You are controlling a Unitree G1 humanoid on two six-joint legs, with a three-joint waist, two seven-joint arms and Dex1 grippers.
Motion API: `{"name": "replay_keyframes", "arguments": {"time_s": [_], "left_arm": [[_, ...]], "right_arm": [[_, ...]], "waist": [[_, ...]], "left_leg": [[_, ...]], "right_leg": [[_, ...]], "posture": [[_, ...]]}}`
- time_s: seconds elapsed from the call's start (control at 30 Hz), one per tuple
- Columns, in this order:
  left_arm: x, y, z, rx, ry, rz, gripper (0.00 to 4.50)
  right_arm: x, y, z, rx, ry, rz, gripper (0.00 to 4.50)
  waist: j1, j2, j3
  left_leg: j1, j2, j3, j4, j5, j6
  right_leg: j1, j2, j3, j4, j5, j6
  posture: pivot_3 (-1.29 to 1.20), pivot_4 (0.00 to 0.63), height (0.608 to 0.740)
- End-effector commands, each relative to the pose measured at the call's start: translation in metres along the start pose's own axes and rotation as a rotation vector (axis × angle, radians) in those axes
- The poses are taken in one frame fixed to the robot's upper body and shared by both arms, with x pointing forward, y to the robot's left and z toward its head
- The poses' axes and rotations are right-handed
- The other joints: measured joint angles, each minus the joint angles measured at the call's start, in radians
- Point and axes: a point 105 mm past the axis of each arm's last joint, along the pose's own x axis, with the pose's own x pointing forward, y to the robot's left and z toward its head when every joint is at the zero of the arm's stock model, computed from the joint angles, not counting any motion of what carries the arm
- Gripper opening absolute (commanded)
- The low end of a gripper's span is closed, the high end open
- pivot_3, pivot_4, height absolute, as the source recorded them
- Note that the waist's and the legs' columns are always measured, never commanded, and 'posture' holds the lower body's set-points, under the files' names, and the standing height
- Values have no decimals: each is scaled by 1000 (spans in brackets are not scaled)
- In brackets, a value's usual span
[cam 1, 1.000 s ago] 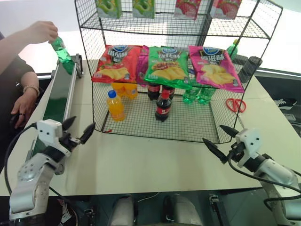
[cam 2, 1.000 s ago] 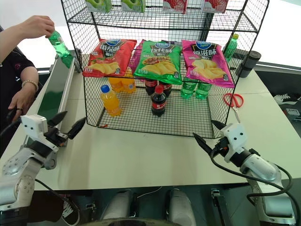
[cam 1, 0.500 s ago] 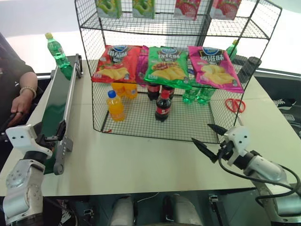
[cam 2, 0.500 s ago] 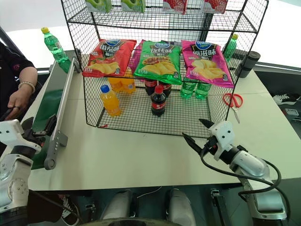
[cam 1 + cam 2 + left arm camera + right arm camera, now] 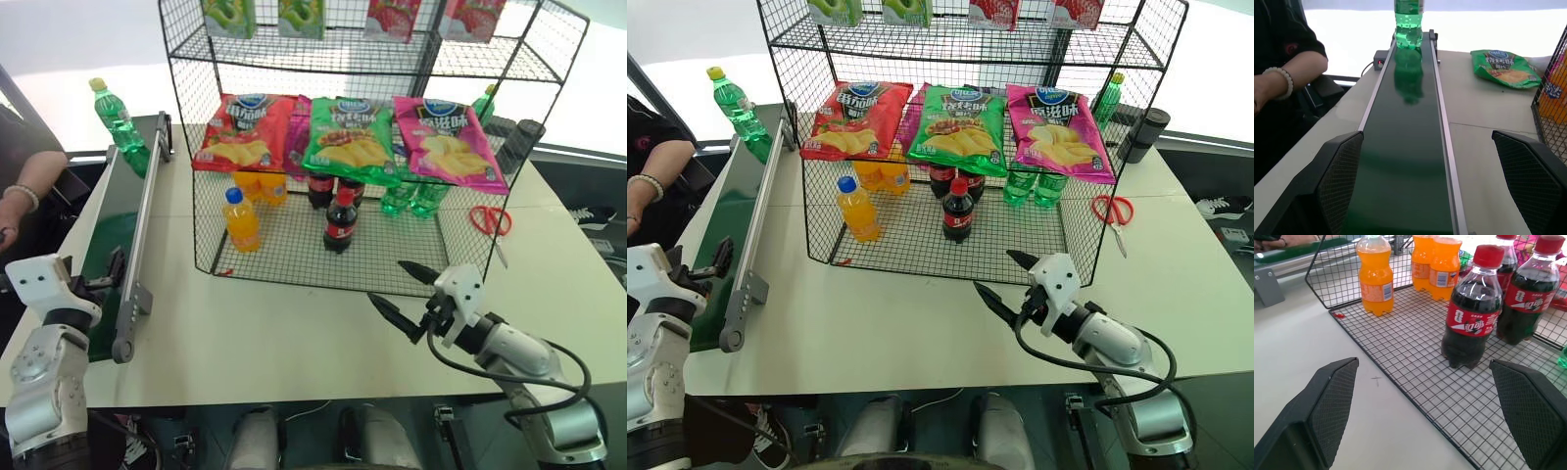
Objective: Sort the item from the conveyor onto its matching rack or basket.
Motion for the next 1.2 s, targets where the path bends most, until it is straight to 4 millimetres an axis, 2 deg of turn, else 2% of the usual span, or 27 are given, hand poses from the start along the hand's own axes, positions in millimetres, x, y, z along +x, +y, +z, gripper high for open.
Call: {"name": "replay_keyframes", "arguments": {"time_s": [0.03, 0.5, 0.87, 1.2], "left_arm": [[4, 1, 12, 31, -54, 2, 4500], [7, -9, 6, 33, -58, -38, 4500], [11, -24, 8, 62, -71, -98, 4500], [12, -13, 4, 35, -75, 5, 4500]], "right_arm": [[2, 14, 11, -25, -57, 45, 4460], [7, 34, 3, -15, -62, 110, 4460], [7, 36, 0, -30, -56, 125, 4460], [9, 38, -1, -26, -55, 138, 4460]], "waist": [[0, 0, 0], [0, -1, -1], [0, -1, -1], [0, -1, -1]], "left_leg": [[0, 0, 0, 0, 0, 0], [0, 0, 0, 0, 0, 0], [0, 0, 0, 0, 0, 0], [0, 0, 0, 0, 0, 0]], "right_leg": [[0, 0, 0, 0, 0, 0], [0, 0, 0, 0, 0, 0], [0, 0, 0, 0, 0, 0], [0, 0, 0, 0, 0, 0]], "posture": [[0, 150, 740], [0, 150, 740], [0, 150, 740], [0, 150, 740]]}}
